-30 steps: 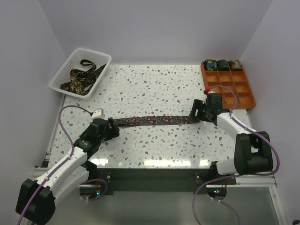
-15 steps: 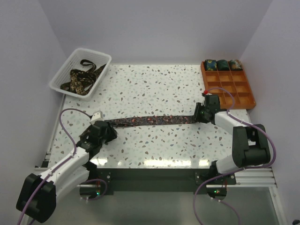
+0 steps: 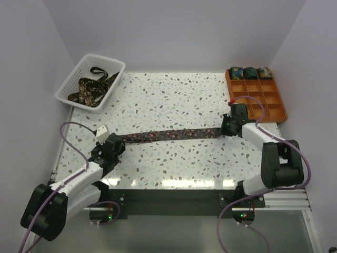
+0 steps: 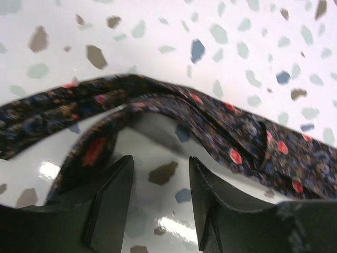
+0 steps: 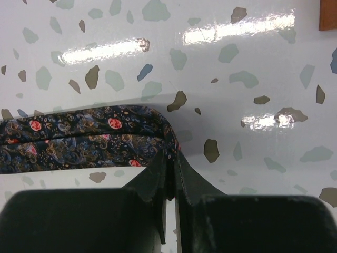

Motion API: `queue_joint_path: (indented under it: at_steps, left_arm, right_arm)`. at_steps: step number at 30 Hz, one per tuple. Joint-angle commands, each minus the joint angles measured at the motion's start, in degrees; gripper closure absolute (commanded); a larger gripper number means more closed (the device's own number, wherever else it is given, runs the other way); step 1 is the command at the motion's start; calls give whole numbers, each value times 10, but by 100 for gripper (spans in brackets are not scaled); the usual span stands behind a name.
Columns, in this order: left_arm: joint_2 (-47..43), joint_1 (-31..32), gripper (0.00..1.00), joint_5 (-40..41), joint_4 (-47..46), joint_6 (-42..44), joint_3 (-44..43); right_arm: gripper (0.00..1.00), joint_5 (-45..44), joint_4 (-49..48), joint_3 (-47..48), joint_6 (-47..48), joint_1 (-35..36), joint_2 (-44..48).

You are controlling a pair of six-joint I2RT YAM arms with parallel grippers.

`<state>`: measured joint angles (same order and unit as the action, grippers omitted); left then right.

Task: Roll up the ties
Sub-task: Flatten the tie

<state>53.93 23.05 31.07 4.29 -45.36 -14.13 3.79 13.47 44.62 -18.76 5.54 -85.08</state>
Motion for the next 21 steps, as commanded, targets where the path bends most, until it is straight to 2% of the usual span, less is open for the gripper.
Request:
queue_joint_path:
  at_steps: [1, 3, 7, 11, 15, 21]
  left_arm:
    - [20, -15, 48, 131, -77, -22, -18]
    - [49, -49, 46, 142, -89, -26, -44]
    - [86, -144, 46, 100, -120, -39, -74]
    - [83, -209, 45, 71, -204, 33, -77]
    - [33, -245, 44, 13, -163, -3, -65]
    - [-52, -245, 18, -99, -82, -44, -37]
  right_arm:
    - [100, -18, 23, 25, -15, -9, 23]
    - [100, -19, 34, 28, -19, -11, 28]
    - [100, -31, 54, 34, -30, -27, 43]
    - [100, -27, 71, 34, -33, -45, 55]
    - [100, -11, 56, 15, -43, -47, 65]
    - [100, 16, 31, -5, -53, -47, 69]
